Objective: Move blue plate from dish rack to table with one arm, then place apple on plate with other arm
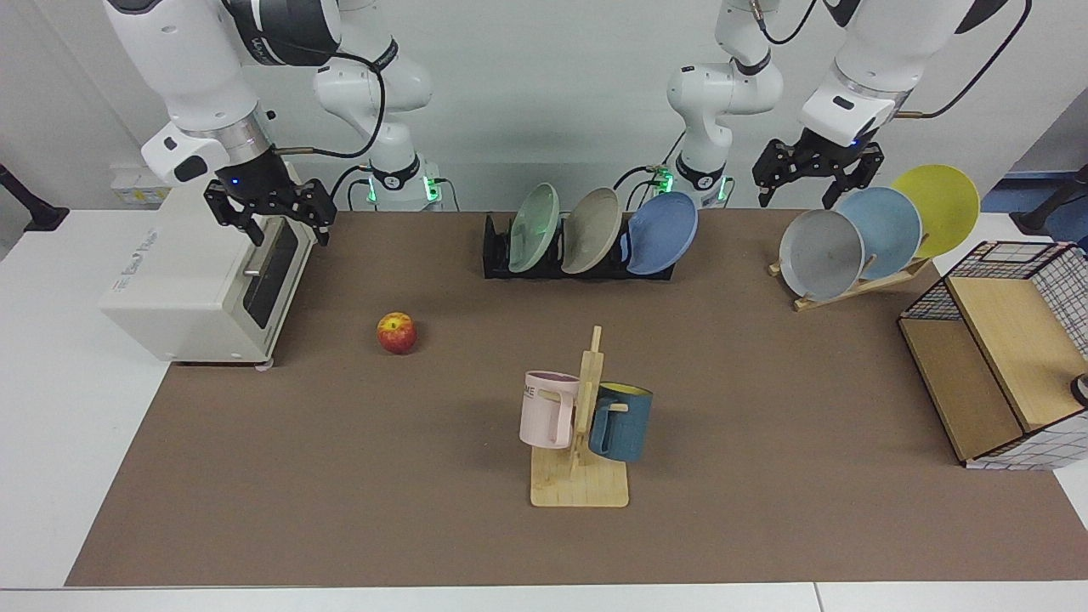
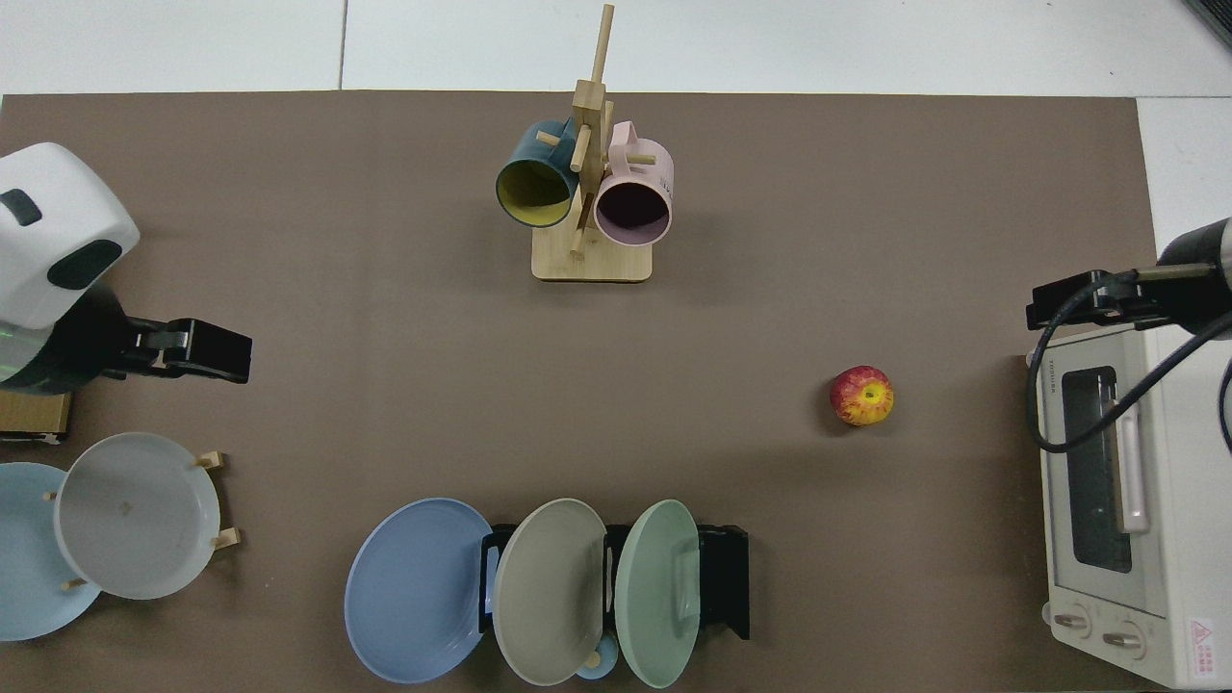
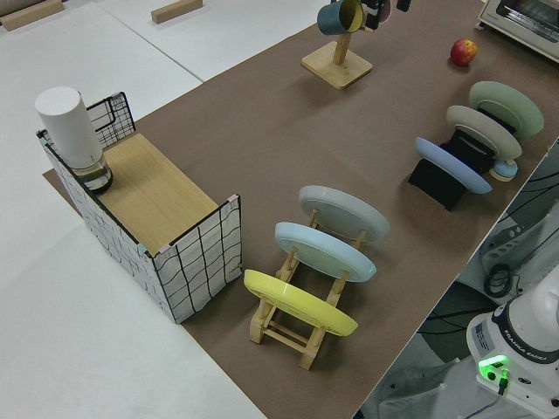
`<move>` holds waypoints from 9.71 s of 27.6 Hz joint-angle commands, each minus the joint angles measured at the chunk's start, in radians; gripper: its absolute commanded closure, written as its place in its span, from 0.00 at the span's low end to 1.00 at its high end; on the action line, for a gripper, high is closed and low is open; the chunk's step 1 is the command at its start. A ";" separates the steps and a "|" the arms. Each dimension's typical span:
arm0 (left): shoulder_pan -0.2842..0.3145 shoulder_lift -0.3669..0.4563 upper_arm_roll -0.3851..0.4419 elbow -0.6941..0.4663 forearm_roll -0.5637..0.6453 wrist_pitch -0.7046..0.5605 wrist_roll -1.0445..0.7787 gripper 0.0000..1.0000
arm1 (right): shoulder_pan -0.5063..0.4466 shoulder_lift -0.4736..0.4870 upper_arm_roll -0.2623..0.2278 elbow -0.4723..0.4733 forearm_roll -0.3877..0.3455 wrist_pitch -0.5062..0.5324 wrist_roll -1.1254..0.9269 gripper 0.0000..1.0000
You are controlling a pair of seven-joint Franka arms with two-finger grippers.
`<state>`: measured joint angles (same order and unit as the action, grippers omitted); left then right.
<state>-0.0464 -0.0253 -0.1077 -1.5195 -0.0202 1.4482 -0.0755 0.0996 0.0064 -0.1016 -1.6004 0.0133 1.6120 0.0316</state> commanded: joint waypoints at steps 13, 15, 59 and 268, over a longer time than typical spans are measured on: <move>-0.007 -0.035 0.013 -0.018 -0.014 -0.029 -0.003 0.00 | -0.014 -0.025 0.008 -0.027 0.005 -0.006 -0.007 0.00; -0.009 -0.047 0.011 -0.031 -0.015 -0.031 0.003 0.00 | -0.014 -0.025 0.008 -0.026 0.005 -0.006 -0.007 0.00; -0.050 -0.306 -0.135 -0.889 -0.139 0.363 0.069 1.00 | 0.147 0.036 0.020 -0.524 0.000 0.558 0.156 0.00; 0.013 0.005 0.005 -0.024 0.045 0.017 0.092 0.00 | -0.003 0.030 -0.015 -0.125 -0.001 0.261 -0.242 0.00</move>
<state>-0.0356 -0.0193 -0.1001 -1.5596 0.0170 1.4896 0.0279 0.1389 0.0887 -0.1334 -1.7084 0.0064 1.9125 -0.1654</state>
